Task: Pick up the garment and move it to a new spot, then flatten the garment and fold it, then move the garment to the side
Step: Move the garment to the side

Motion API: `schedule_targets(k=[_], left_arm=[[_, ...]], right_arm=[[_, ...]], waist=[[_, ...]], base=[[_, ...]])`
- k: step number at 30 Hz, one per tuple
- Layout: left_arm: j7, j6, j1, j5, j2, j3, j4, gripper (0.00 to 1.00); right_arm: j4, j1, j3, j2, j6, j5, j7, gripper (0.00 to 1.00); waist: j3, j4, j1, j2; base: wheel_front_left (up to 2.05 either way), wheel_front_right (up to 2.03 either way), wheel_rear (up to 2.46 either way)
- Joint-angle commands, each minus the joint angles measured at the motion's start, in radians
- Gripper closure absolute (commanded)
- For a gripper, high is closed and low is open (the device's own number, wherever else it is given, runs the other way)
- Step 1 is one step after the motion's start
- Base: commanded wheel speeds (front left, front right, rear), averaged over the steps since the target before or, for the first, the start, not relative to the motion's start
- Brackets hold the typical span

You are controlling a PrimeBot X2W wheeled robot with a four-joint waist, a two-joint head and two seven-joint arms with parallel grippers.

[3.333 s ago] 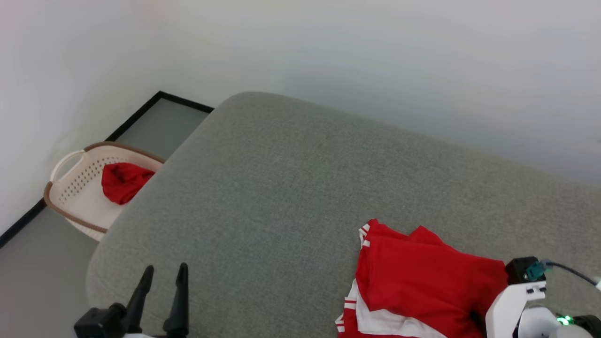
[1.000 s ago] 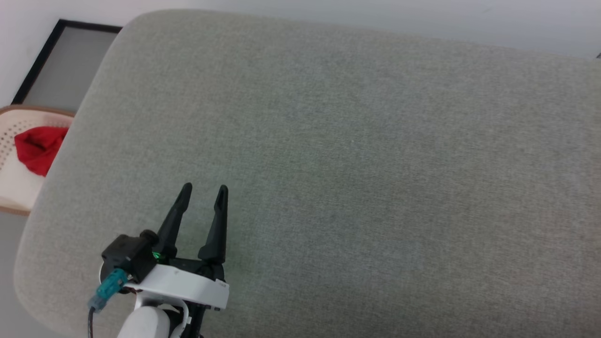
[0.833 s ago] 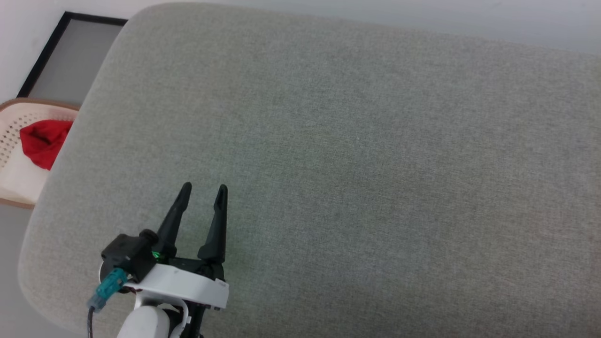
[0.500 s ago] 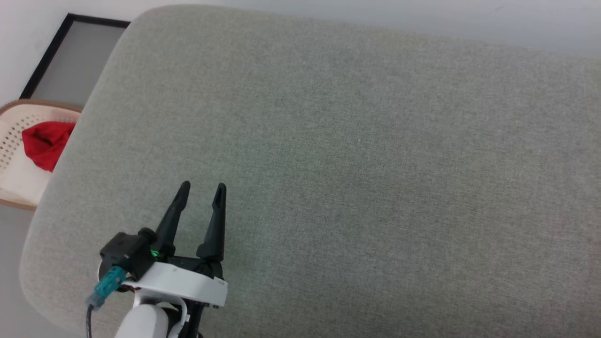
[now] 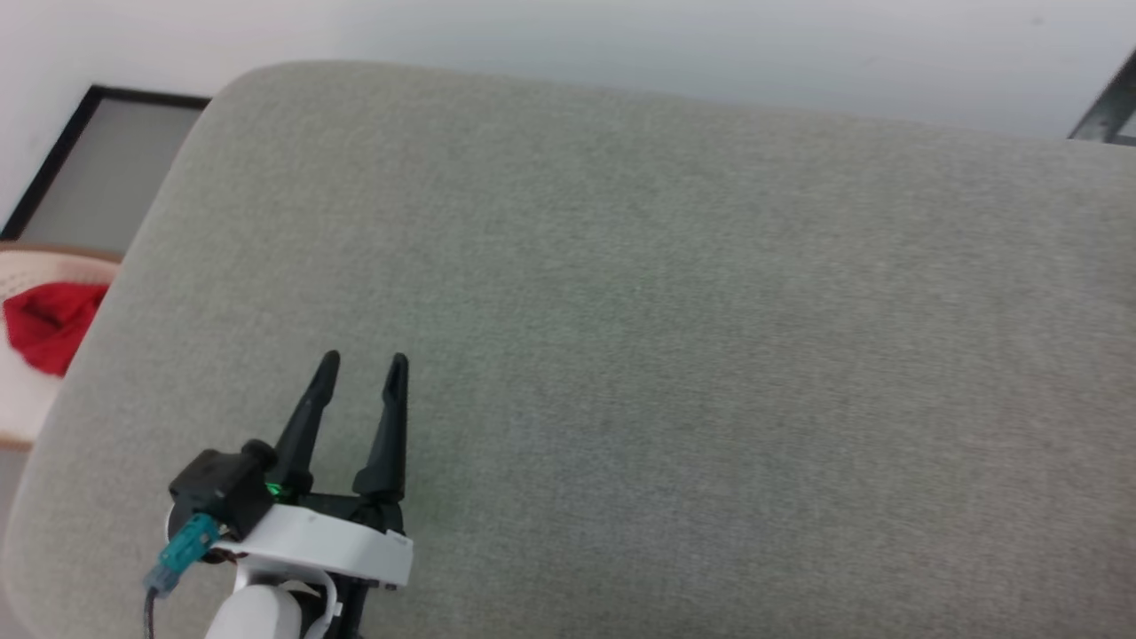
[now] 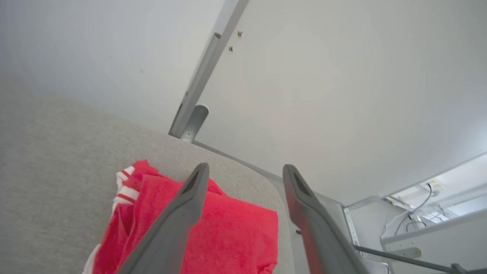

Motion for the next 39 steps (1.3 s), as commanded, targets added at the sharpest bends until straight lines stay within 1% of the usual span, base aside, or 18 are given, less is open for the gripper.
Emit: schedule_targets(k=[1, 5, 7, 10, 16, 19, 22, 30, 34, 39], left_arm=[[0.000, 0.000, 0.012, -0.005, 0.005, 0.006, -0.003, 0.00], [0.000, 0.000, 0.021, -0.009, 0.001, 0.024, -0.011, 0.00], [0.000, 0.000, 0.023, -0.007, 0.004, 0.032, -0.016, 0.00], [0.000, 0.000, 0.031, -0.002, 0.006, 0.045, -0.017, 0.00], [0.000, 0.000, 0.014, 0.008, 0.018, 0.046, -0.009, 0.00], [0.000, 0.000, 0.006, 0.000, 0.023, 0.044, -0.002, 0.00], [0.000, 0.000, 0.005, -0.008, 0.036, 0.037, 0.003, 0.00], [0.000, 0.000, 0.036, -0.023, 0.060, 0.033, 0.014, 0.00], [0.000, 0.000, 0.056, -0.021, 0.068, 0.053, 0.004, 0.00], [0.000, 0.000, 0.082, -0.014, 0.069, 0.076, -0.006, 0.00]], right_arm=[[-0.009, 0.025, 0.000, 0.014, -0.002, 0.003, -0.026, 0.00], [-0.064, 0.056, -0.010, 0.068, -0.002, 0.001, -0.158, 0.00], [-0.098, 0.080, -0.022, 0.104, -0.002, 0.002, -0.199, 0.00], [-0.174, 0.130, -0.042, 0.162, -0.002, -0.011, -0.229, 0.00], [-0.412, 0.269, -0.098, 0.285, -0.002, -0.024, -0.236, 0.00], [-0.506, 0.331, -0.115, 0.342, -0.002, -0.020, -0.237, 0.00], [-0.571, 0.385, -0.112, 0.386, -0.002, -0.017, -0.237, 0.00], [-0.673, 0.520, -0.115, 0.492, -0.002, 0.008, -0.237, 0.00], [-0.704, 0.577, -0.124, 0.536, -0.002, 0.010, -0.237, 0.00], [-0.736, 0.641, -0.144, 0.570, -0.002, 0.002, -0.236, 0.00]], waist=[[-0.023, -0.026, 0.0000, 0.0000], [-0.045, -0.052, 0.0000, 0.0000], [-0.054, -0.067, 0.0000, 0.0000], [-0.064, -0.089, 0.0000, 0.0000], [-0.064, -0.130, 0.0000, 0.0000], [-0.065, -0.150, 0.0000, 0.0000], [-0.071, -0.167, 0.0000, 0.0000], [-0.107, -0.201, 0.0000, 0.0000], [-0.123, -0.208, 0.0000, 0.0000], [-0.144, -0.209, 0.0000, 0.0000]], base=[[0.00, 0.00, 0.00], [0.00, 0.00, 0.00], [0.00, 0.00, 0.00], [0.00, 0.00, 0.00], [0.00, 0.00, 0.00], [0.00, 0.00, 0.00], [0.00, 0.00, 0.00], [0.00, 0.00, 0.00], [0.00, 0.00, 0.00], [0.00, 0.00, 0.00]])
